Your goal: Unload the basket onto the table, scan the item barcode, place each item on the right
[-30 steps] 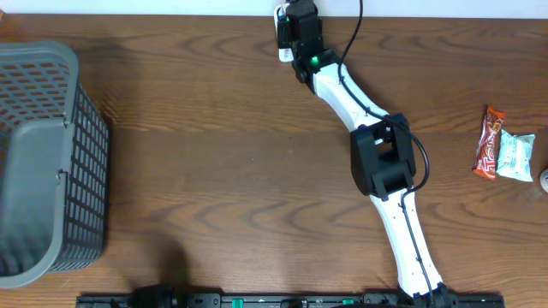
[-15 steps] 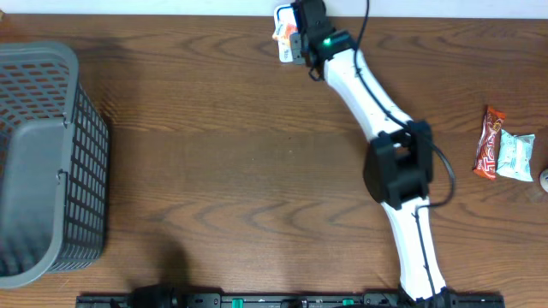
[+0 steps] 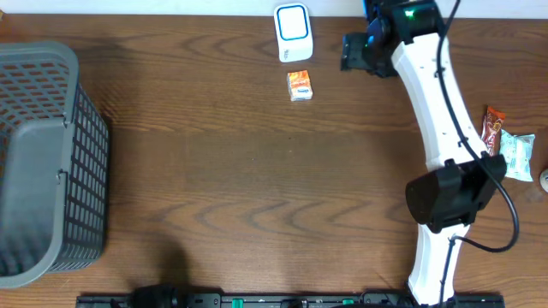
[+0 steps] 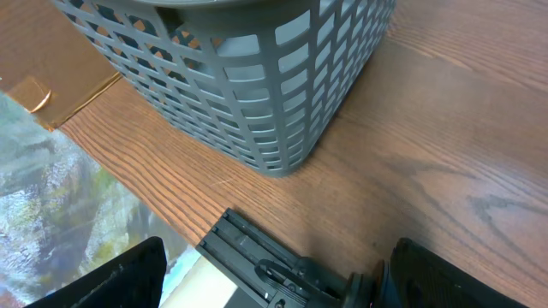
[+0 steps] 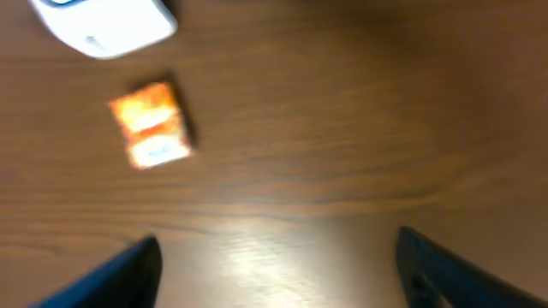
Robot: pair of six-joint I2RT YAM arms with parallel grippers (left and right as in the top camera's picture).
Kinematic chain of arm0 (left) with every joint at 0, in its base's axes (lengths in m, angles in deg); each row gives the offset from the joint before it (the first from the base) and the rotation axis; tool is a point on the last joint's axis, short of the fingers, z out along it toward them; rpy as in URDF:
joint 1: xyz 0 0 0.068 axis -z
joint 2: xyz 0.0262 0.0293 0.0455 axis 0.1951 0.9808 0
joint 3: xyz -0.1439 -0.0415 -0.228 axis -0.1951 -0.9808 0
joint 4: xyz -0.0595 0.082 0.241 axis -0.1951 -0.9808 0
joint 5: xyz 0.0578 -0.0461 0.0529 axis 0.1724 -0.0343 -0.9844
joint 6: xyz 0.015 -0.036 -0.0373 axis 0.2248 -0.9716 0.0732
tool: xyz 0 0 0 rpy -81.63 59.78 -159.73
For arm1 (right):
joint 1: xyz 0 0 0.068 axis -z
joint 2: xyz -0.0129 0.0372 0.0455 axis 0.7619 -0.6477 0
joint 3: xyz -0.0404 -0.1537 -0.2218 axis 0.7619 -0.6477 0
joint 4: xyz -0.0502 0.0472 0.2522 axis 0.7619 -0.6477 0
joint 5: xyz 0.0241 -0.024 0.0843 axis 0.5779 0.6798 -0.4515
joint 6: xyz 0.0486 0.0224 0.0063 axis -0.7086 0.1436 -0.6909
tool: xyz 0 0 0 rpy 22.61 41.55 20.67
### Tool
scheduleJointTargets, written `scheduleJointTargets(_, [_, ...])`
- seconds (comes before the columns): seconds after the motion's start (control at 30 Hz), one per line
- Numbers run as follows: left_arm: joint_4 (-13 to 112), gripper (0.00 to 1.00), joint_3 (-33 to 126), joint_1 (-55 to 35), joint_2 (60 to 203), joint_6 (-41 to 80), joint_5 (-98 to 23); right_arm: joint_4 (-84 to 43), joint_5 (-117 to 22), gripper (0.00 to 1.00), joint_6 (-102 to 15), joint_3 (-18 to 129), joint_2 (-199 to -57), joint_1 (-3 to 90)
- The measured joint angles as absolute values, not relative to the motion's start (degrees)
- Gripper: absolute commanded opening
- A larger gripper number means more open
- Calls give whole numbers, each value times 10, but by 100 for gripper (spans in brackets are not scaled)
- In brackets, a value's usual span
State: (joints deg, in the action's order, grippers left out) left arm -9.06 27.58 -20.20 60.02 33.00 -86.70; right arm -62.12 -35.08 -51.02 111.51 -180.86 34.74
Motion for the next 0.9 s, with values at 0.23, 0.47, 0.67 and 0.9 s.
scheduleJointTargets(0.23, [-91, 84, 276, -202, 600, 330, -867, -454, -408, 99, -517, 1033, -1871, 291])
scheduleJointTargets(0.47, [-91, 84, 276, -202, 600, 330, -867, -347, -330, 99, -502, 1016, -1977, 221])
scheduleJointTargets(0.67, [-91, 84, 276, -202, 600, 330, -867, -294, -254, 96, -500, 1022, -2012, 204])
scheduleJointTargets(0.9, [-91, 84, 276, -202, 600, 330, -867, -284, -237, 63, -508, 1029, -2020, 227])
